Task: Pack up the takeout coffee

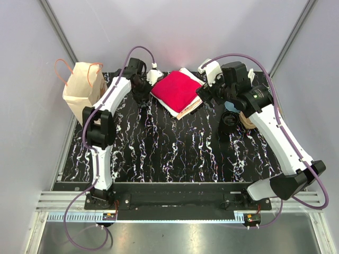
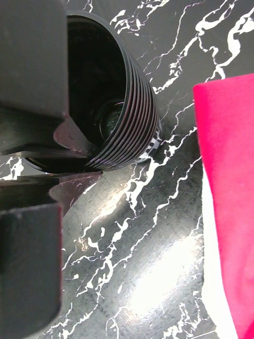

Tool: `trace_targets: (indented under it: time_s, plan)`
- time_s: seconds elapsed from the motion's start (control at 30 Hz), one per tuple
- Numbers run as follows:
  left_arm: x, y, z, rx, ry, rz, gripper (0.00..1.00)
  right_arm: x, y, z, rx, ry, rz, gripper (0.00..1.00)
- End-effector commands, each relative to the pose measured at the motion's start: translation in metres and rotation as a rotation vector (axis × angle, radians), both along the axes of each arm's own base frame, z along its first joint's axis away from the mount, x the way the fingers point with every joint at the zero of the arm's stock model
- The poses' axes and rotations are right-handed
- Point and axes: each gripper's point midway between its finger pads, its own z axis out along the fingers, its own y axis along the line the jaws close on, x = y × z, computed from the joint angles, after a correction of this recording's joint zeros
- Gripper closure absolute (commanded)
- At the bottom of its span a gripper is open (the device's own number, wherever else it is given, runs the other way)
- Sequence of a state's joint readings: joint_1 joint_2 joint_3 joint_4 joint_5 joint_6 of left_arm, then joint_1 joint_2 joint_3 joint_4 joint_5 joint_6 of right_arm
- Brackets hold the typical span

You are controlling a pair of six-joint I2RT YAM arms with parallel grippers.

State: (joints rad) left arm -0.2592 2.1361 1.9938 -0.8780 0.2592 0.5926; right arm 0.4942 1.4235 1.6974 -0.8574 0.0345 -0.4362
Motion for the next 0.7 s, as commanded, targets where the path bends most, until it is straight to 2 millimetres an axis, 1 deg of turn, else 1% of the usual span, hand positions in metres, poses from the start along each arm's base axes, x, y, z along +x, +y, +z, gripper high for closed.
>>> trace_targets:
  time_s: [0.0, 0.2, 0.23, 0.27, 0.37, 0.47, 0.57, 0.67]
  plan:
    - [0.014, -0.019, 0.025, -0.056, -0.069, -0.026, 0.85, 0.001, -0.003, 0.016, 0.039, -0.053, -0.017, 0.0]
    - [0.015, -0.034, 0.026, -0.091, -0.062, -0.041, 0.84, 0.002, -0.004, 0.017, 0.039, -0.054, -0.021, 0.0]
    - [0.016, -0.036, 0.03, -0.101, -0.069, -0.04, 0.84, 0.002, -0.003, 0.016, 0.039, -0.054, -0.019, 0.0]
    - [0.016, -0.04, 0.03, -0.104, -0.069, -0.045, 0.84, 0.003, -0.003, 0.016, 0.038, -0.052, -0.019, 0.0]
    - [0.017, -0.047, 0.026, -0.098, -0.068, -0.051, 0.83, 0.002, -0.003, 0.017, 0.041, -0.054, -0.022, 0.0]
    - [0.019, -0.048, 0.025, -0.09, -0.072, -0.053, 0.82, 0.002, -0.005, 0.017, 0.037, -0.056, -0.025, 0.0]
    - [0.022, -0.049, 0.028, -0.09, -0.084, -0.051, 0.81, 0.002, -0.005, 0.016, 0.037, -0.056, -0.026, 0.0]
    - [0.024, -0.05, 0.033, -0.093, -0.095, -0.049, 0.73, 0.003, -0.004, 0.016, 0.038, -0.057, -0.025, 0.0]
